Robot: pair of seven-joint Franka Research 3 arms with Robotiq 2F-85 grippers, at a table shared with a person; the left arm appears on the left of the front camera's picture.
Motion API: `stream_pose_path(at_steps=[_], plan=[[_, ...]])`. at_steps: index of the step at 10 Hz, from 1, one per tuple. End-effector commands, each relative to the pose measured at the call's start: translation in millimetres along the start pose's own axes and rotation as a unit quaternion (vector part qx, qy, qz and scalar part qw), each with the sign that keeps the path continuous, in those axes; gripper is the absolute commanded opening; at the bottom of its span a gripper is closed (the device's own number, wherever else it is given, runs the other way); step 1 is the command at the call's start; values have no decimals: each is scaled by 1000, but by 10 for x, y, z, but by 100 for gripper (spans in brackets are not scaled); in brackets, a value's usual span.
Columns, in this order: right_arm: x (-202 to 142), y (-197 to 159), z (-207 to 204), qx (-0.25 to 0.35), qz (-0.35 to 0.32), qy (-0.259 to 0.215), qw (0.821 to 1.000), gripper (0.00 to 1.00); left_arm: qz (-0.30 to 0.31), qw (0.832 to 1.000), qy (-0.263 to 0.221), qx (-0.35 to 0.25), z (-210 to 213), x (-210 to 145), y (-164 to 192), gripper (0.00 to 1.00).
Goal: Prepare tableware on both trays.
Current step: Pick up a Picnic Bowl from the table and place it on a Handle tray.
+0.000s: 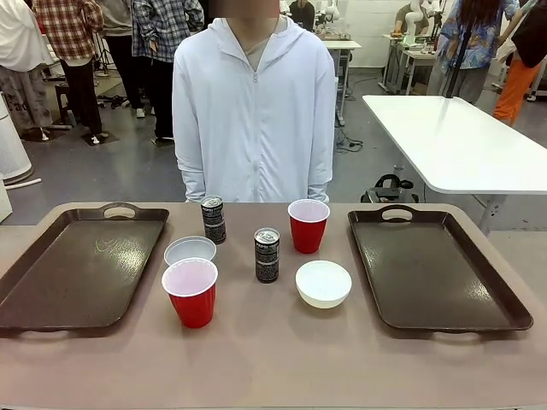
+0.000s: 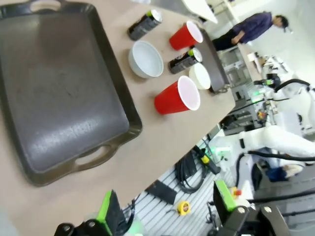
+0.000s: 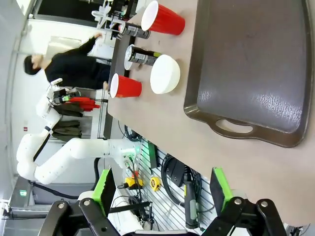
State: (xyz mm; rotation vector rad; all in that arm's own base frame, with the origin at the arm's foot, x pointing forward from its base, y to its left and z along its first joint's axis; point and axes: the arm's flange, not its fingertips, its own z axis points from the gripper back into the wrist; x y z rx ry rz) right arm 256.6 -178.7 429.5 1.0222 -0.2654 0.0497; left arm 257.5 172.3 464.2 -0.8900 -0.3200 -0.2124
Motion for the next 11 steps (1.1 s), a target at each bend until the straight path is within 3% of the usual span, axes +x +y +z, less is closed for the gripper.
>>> stream_pose_path(at_steps=[1, 11], plan=[[11, 66, -65, -4, 13, 14, 1000, 100, -7, 1000, 10, 6, -9, 33, -27, 100], [18, 35, -29, -4, 3, 6, 1000, 100, -2, 1000, 6, 2, -29, 23, -19, 100]])
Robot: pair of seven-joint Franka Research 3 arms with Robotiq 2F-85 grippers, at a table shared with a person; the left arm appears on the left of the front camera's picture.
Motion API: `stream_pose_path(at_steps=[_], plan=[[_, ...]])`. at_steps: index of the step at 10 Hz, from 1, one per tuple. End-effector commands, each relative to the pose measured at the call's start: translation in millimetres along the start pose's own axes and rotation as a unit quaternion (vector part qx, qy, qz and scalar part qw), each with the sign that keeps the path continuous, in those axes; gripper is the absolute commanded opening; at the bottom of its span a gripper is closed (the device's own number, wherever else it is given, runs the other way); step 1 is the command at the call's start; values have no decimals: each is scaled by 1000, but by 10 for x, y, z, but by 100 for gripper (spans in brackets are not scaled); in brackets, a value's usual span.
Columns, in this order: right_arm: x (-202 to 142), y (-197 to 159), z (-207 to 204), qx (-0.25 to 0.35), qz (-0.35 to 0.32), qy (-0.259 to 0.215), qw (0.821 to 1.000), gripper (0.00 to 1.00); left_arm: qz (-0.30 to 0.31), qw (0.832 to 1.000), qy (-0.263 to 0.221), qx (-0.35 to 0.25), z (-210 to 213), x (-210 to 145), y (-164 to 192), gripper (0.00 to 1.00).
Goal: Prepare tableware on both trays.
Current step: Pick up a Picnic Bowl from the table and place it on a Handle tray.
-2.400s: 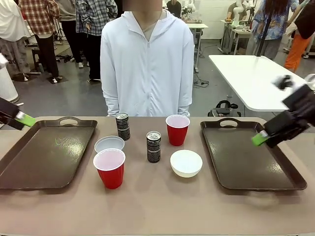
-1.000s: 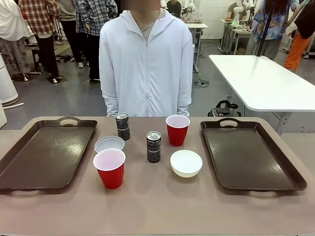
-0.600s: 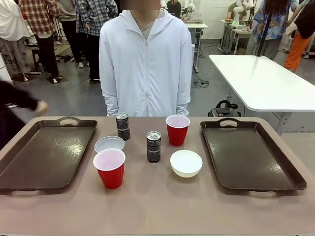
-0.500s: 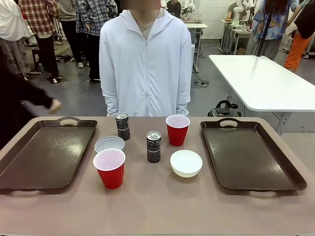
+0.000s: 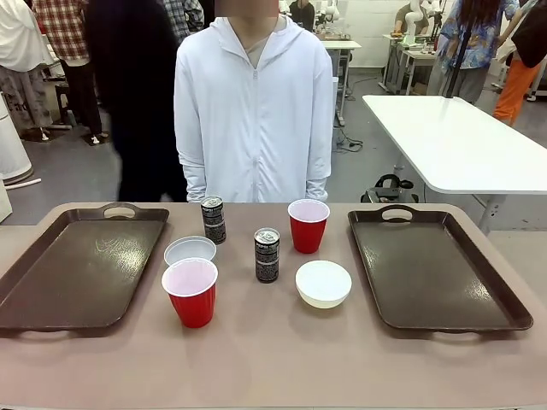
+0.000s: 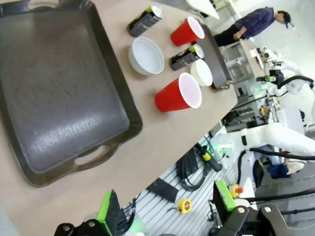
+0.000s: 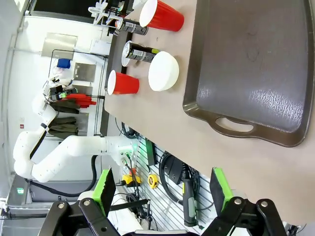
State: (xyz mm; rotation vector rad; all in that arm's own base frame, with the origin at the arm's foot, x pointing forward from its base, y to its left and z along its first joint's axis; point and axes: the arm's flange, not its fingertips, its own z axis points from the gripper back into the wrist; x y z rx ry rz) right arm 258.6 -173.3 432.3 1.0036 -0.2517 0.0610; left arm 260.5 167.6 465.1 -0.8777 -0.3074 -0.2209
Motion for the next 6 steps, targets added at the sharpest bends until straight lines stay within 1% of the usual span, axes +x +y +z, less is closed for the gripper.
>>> stream_pose_path(at_steps=[1, 6], plan=[[-3, -14, 6, 5, 1, -3, 1000, 100, -1, 1000, -2, -3, 8, -10, 7, 100], [-3, -14, 6, 5, 1, -3, 1000, 100, -1, 1000, -2, -3, 8, -10, 7, 100]])
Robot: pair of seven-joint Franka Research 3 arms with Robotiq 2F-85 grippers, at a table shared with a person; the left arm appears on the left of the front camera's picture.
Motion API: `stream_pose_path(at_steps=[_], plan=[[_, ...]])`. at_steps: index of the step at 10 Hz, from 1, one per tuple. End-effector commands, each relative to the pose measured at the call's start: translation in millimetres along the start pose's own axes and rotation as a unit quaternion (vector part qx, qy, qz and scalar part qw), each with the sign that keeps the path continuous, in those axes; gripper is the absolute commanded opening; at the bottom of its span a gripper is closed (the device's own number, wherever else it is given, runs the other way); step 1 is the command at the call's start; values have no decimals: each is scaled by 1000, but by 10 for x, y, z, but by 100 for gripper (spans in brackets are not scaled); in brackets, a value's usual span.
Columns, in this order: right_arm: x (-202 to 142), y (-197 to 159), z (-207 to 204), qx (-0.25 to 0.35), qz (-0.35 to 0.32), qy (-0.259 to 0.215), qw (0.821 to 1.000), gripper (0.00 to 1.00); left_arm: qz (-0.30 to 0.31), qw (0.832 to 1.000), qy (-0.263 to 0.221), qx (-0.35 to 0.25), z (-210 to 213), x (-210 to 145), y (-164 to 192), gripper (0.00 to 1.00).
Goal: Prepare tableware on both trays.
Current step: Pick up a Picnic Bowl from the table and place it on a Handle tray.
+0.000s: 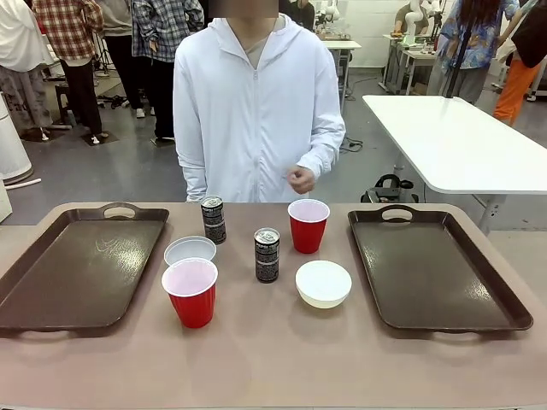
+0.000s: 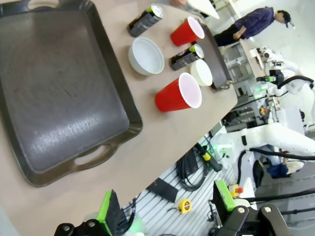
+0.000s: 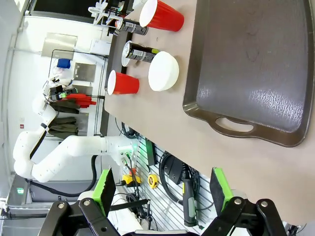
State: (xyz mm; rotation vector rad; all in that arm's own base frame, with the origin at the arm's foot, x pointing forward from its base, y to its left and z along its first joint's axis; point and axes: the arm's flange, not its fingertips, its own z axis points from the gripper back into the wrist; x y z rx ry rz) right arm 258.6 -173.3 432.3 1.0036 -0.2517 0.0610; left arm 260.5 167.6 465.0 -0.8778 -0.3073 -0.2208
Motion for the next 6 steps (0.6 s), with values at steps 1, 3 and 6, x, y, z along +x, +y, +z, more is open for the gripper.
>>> stream_pose_path(at_steps=[1, 3, 6], plan=[[-3, -14, 6, 5, 1, -3, 1000, 100, -1, 1000, -2, -3, 9, -10, 6, 100], [-3, -14, 6, 5, 1, -3, 1000, 100, -1, 1000, -2, -3, 9, -10, 6, 100], [-3, -14, 6, 5, 1, -3, 1000, 100, -1, 1000, -2, -3, 9, -10, 6, 100]])
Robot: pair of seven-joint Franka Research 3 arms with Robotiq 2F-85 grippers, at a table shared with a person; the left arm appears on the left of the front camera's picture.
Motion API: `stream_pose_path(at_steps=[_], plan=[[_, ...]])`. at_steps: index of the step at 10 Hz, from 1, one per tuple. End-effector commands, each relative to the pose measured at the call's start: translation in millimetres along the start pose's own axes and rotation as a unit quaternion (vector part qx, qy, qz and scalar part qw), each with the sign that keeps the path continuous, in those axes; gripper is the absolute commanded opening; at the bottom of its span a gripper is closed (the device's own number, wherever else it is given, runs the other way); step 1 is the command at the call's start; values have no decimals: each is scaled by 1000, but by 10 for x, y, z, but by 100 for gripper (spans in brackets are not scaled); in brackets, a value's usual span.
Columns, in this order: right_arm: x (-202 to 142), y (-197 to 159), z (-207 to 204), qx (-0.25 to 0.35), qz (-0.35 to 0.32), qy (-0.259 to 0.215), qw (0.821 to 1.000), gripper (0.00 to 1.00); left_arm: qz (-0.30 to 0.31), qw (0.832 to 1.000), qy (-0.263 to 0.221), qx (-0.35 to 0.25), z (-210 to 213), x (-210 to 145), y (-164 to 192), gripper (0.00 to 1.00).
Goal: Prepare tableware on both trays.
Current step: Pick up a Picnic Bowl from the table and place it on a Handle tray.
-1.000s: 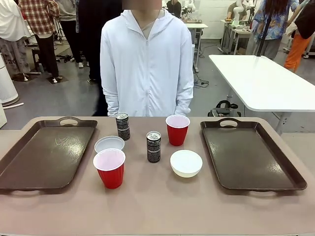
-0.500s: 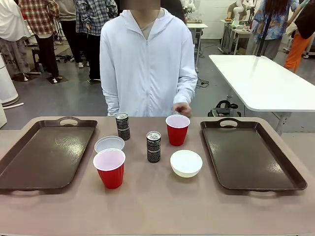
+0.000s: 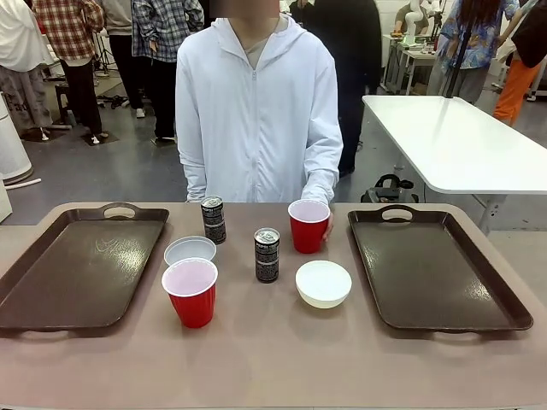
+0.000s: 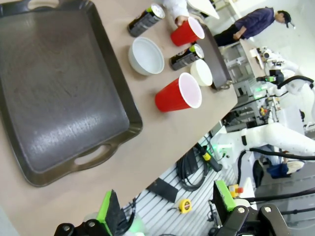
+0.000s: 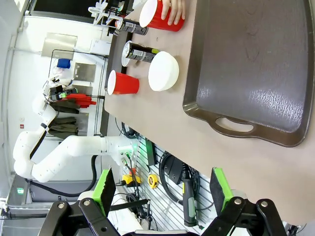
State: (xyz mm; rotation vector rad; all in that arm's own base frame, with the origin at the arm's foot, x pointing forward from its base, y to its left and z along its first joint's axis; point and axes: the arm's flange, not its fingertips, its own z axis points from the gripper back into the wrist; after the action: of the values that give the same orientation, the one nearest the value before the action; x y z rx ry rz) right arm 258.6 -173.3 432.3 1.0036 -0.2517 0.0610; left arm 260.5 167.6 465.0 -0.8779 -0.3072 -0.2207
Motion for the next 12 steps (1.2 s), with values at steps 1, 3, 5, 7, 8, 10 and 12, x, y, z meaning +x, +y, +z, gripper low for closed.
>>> stream_pose_path(at_steps=[1, 3, 5, 7, 8, 10, 12], plan=[[-3, -14, 6, 5, 1, -3, 1000, 100, 0, 1000, 0, 0, 0, 0, 0, 100], [-3, -14, 6, 5, 1, -3, 1000, 100, -4, 992, 37, 123, -397, 288, -304, 100], [-3, -14, 6, 5, 1, -3, 1000, 100, 16, 977, 83, 197, -799, 758, -639, 100], [-3, -14, 6, 5, 1, -3, 1000, 100, 42, 946, 106, 302, -1406, 1341, -857, 100], [-3, -14, 6, 5, 1, -3, 1000, 100, 51, 937, 107, 327, -1681, 1516, -888, 100], [-3, -14, 6, 5, 1, -3, 1000, 100, 62, 918, 151, 361, -2319, 1951, -824, 100], [-3, -14, 6, 5, 1, -3, 1000, 100, 51, 912, 138, 383, -2677, 2194, -766, 100]])
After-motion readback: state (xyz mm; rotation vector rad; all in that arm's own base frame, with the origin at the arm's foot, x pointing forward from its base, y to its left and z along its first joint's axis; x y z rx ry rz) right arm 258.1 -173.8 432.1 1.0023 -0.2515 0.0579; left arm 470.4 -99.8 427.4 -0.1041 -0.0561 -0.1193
